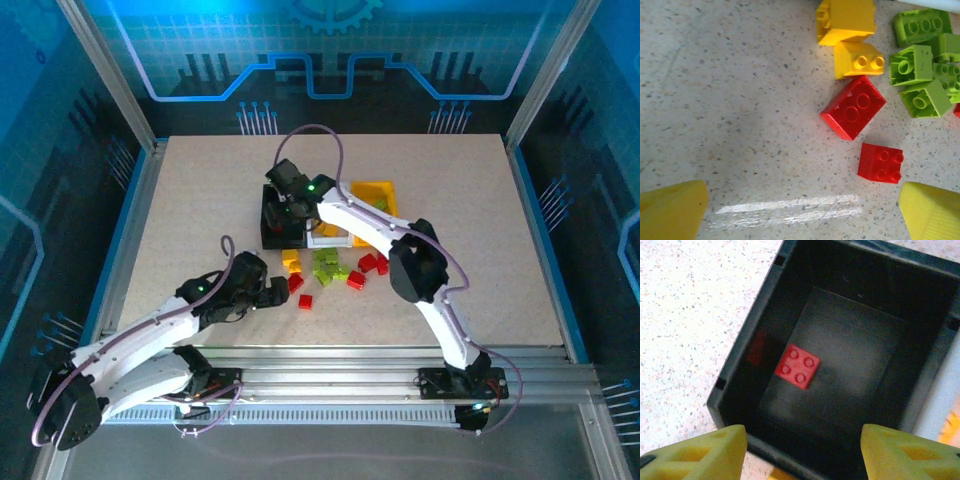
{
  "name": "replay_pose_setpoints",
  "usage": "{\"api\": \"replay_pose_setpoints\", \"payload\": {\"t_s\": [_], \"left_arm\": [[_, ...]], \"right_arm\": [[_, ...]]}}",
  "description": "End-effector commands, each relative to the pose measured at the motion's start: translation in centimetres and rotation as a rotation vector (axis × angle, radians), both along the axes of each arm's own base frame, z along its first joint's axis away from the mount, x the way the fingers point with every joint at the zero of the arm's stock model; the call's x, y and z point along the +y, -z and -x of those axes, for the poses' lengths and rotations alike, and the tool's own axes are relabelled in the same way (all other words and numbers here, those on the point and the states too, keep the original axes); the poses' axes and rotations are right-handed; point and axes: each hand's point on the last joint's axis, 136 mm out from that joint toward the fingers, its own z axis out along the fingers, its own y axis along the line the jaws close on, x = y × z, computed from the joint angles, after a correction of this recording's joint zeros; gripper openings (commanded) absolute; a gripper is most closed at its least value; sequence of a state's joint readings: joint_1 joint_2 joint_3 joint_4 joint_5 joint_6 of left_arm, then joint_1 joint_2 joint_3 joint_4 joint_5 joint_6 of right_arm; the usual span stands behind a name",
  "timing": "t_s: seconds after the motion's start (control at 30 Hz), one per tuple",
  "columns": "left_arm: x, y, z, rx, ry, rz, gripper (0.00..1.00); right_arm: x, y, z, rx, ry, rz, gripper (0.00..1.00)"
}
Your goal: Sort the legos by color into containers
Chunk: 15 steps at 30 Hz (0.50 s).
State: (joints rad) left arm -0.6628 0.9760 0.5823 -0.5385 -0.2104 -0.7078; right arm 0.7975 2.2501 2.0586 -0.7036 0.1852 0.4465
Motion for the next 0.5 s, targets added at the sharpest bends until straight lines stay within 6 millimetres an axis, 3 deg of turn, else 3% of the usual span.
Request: {"api": "replay_pose_setpoints", "payload": {"t_s": [0.0,0.17,0.37,0.47], "left_arm": [[-2.3,-1.0,-0.7,-0.01,0.078,0.041,0.99],[-6.1,-0.7,-0.9,0.0,0.18,0.026,0.95],[-10.6,2.1,-0.4,0.052,0.289,-0.033,0.85],[-11.5,3.8,-0.4,0.078,0.309,-0.106,0.81]], "right_arm": [[-2.6,-5.9,-0.1,-0.102,0.074,-0.094,0.64],[-8.2,-5.7,2.7,-0.087,0.167,-0.104,0.65],[-14.7,-4.6,6.1,-0.061,0.254,-0.113,0.65],[-17.2,-4.4,7.2,-0.056,0.286,-0.121,0.66]]}}
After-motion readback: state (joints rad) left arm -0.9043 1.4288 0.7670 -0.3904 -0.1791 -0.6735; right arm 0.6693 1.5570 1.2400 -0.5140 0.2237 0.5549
